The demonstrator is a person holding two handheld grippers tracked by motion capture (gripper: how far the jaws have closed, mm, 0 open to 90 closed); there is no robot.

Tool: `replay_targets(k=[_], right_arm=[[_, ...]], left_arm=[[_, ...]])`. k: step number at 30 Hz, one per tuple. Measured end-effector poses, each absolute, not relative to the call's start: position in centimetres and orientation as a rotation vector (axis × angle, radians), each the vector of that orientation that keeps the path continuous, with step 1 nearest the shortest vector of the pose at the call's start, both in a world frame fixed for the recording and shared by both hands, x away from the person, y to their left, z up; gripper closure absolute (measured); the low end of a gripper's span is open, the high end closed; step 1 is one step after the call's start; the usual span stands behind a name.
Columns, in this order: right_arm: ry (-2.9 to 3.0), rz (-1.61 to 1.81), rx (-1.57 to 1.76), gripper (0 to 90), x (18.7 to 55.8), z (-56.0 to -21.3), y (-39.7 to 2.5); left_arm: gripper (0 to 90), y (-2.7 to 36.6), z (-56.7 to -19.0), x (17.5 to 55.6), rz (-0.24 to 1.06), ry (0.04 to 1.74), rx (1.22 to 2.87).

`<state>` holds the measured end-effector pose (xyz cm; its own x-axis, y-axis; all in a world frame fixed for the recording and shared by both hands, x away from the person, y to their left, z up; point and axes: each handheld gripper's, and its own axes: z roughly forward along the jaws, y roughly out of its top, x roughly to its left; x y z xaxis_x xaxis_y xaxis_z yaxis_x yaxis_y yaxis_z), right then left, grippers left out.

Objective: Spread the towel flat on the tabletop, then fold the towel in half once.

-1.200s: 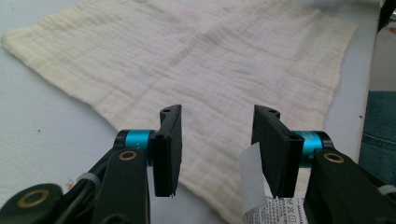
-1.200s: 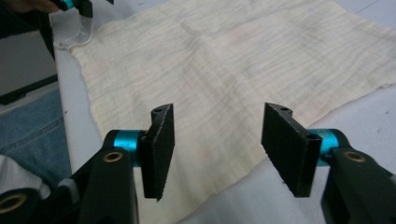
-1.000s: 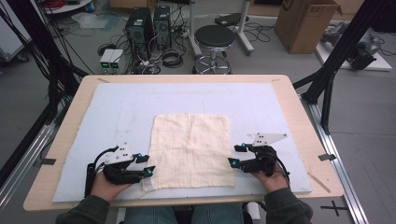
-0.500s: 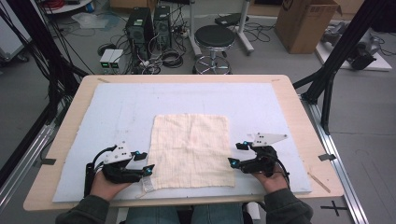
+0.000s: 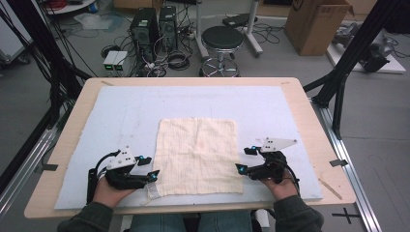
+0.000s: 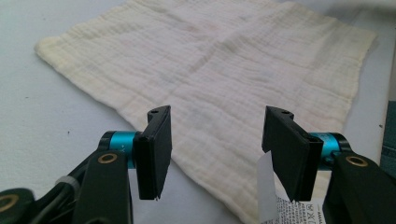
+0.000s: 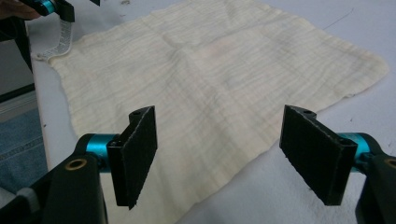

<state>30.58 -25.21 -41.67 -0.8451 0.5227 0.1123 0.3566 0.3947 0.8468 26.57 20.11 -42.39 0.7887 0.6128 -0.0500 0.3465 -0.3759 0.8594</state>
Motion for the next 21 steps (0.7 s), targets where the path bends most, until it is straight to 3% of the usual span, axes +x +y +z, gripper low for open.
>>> replay_targets(k=[21], right_arm=[[2.470, 1.425, 0.795, 26.6, 30.45, -41.64, -25.00]], left_arm=[[41.6, 20.18, -42.30, 26.55, 0.350, 0.703, 2.008]])
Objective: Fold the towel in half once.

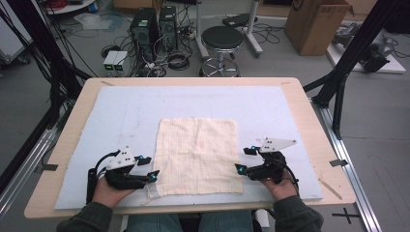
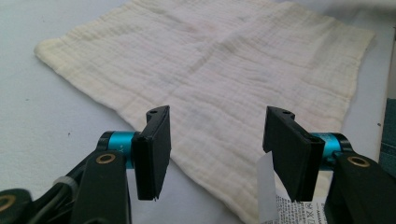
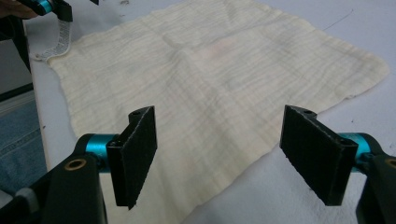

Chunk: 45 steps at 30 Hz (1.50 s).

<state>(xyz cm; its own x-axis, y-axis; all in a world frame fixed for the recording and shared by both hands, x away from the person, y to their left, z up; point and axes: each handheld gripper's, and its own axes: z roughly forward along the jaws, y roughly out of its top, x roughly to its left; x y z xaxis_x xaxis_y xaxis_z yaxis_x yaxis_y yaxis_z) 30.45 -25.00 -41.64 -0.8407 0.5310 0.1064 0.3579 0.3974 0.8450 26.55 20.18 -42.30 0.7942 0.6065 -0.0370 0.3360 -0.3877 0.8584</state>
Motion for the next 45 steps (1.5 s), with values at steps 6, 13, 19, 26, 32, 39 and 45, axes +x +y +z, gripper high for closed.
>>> replay_targets(k=[6, 13, 19, 26, 32, 39, 45], right_arm=[[2.472, 1.416, 0.791, 24.5, 30.5, -41.7, -24.9], [2.469, 1.423, 0.810, 21.8, 31.3, -41.8, -25.1], [2.477, 1.403, 0.831, 21.0, 32.4, -41.4, -25.2], [2.510, 1.360, 0.826, 21.1, 34.2, -40.5, -24.9], [2.495, 1.357, 0.844, 21.5, 35.8, -39.2, -25.1], [2.484, 1.331, 0.836, 24.7, 38.4, -37.3, -25.0], [2.471, 1.337, 0.873, 26.5, 40.9, -36.7, -24.6]], left_arm=[[37.7, 20.2, -42.2, 26.6, 0.368, 0.710, 2.005], [35.8, 20.5, -42.2, 27.3, 0.366, 0.748, 1.985], [42.3, 20.6, -41.5, 28.2, 0.291, 0.769, 1.985], [39.3, 20.3, -40.4, 29.7, 0.299, 0.775, 1.976], [41.7, 19.9, -39.3, 32.0, 0.293, 0.798, 1.963], [43.2, 19.3, -38.1, 34.8, 0.318, 0.834, 1.968], [43.9, 19.5, -37.4, 37.2, 0.316, 0.884, 1.955]])
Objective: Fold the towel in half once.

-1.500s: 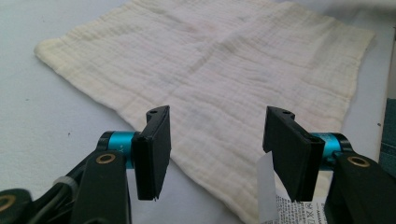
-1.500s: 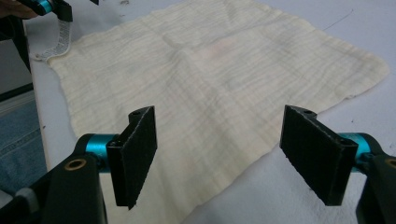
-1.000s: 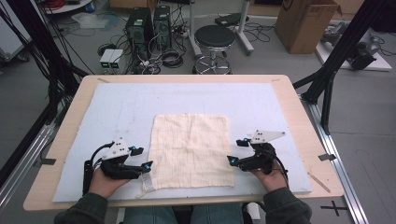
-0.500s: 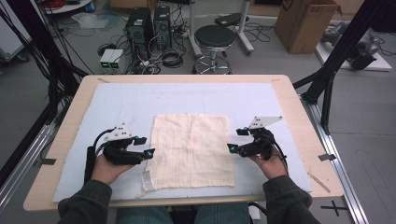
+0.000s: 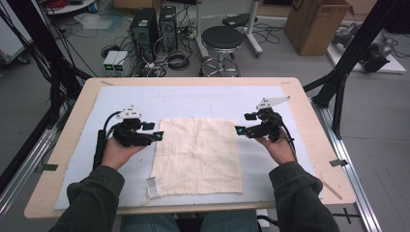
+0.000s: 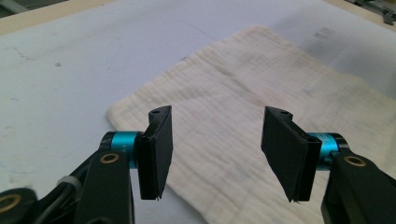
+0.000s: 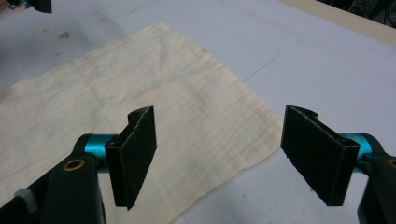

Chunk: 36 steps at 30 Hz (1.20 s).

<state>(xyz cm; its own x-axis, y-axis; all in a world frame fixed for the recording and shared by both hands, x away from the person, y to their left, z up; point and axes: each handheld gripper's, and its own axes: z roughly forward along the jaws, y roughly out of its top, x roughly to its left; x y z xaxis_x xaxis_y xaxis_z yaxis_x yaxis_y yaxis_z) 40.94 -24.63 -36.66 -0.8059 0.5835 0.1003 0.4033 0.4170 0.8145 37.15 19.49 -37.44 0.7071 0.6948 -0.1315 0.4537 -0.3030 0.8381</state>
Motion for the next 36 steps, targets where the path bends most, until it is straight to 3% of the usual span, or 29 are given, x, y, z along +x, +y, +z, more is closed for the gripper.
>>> replay_targets(k=[7, 19, 28, 36], right_arm=[[2.440, 1.352, 0.923, 36.8, 43.8, -36.2, -24.3], [2.422, 1.304, 1.053, 47.5, 46.6, -39.5, -24.0], [2.459, 1.225, 1.152, 55.6, 47.7, -41.9, -23.4], [2.486, 1.141, 1.186, 60.3, 48.1, -43.0, -22.7]], left_arm=[[46.0, 19.9, -37.2, 39.9, 0.344, 0.952, 1.912], [46.8, 19.6, -40.7, 43.3, 0.324, 1.104, 1.873], [58.8, 19.5, -43.1, 44.9, 0.329, 1.186, 1.870], [63.8, 18.5, -44.2, 45.1, 0.294, 1.217, 1.910]])
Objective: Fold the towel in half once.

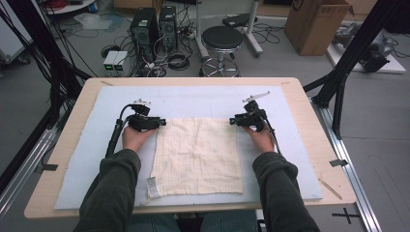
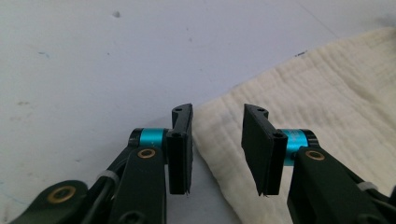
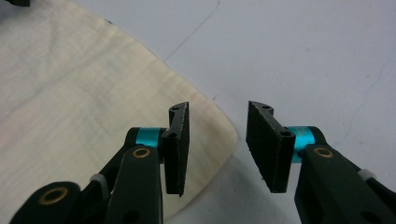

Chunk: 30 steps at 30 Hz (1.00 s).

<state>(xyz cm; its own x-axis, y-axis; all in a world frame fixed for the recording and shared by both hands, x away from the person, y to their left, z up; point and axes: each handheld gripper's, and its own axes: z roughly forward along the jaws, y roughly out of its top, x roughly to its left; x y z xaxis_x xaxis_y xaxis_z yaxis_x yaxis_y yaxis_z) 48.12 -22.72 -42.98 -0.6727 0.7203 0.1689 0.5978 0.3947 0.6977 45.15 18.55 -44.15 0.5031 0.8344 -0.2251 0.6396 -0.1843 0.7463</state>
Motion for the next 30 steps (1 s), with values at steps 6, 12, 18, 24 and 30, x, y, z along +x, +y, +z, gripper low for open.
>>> replay_targets(k=[6, 12, 18, 24, 30], right_arm=[[2.511, 1.035, 1.172, 66.9, 48.0, -43.4, -22.2], [2.518, 1.028, 1.160, 81.1, 48.0, -43.4, -21.9], [2.515, 1.045, 1.159, 84.7, 48.0, -43.2, -21.8], [2.460, 1.187, 1.162, 85.2, 47.8, -42.1, -22.6], [2.455, 1.215, 1.138, 85.1, 47.4, -41.2, -23.3]], left_arm=[[68.1, 18.0, -44.2, 45.0, 0.350, 1.216, 1.943], [84.7, 17.7, -44.3, 44.9, 0.352, 1.215, 1.947], [86.7, 17.8, -44.0, 44.9, 0.355, 1.206, 1.931], [87.1, 18.3, -43.2, 44.6, 0.360, 1.174, 1.900], [87.2, 18.5, -42.2, 44.0, 0.363, 1.142, 1.869]])
